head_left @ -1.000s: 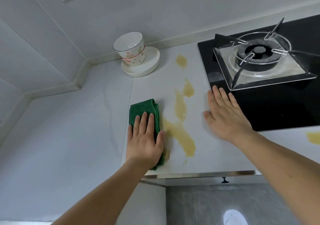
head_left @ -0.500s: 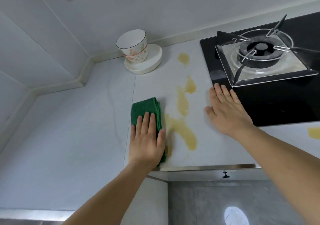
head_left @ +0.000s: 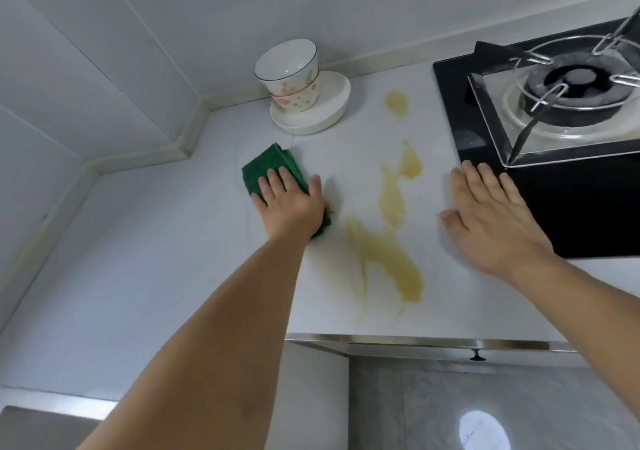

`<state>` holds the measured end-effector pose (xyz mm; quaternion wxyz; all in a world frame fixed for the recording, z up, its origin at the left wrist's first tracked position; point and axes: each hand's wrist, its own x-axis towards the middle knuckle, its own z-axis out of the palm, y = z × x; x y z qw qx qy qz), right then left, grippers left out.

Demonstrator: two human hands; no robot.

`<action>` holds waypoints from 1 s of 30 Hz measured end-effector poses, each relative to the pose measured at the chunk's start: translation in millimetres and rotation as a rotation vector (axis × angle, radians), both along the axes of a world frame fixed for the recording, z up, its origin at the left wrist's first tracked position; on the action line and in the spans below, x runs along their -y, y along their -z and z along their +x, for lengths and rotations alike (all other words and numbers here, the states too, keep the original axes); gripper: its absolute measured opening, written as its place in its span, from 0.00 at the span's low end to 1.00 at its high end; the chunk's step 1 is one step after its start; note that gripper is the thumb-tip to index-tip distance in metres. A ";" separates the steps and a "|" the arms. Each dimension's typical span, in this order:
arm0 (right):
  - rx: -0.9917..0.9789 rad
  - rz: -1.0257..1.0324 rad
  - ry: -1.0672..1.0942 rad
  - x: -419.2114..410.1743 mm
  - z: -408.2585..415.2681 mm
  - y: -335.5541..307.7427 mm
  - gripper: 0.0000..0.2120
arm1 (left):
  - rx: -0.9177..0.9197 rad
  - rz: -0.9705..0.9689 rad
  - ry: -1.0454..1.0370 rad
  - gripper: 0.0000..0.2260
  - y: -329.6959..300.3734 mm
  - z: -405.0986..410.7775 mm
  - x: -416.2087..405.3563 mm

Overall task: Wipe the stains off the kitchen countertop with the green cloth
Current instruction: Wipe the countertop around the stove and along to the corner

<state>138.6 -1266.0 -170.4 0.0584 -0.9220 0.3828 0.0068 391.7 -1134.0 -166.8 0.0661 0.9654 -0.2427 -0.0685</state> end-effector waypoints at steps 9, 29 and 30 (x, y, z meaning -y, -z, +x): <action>-0.026 0.038 -0.016 -0.7 1.2 -5.3 0.30 | -0.012 -0.025 0.359 0.34 -0.5 -68.8 -83.0; -0.033 -0.009 -0.012 1.6 1.4 -0.6 0.31 | 0.032 0.065 0.375 0.32 0.6 -4.1 15.7; -0.040 -0.001 -0.013 1.3 1.3 -1.8 0.30 | 0.017 0.054 0.377 0.32 0.5 -20.1 0.2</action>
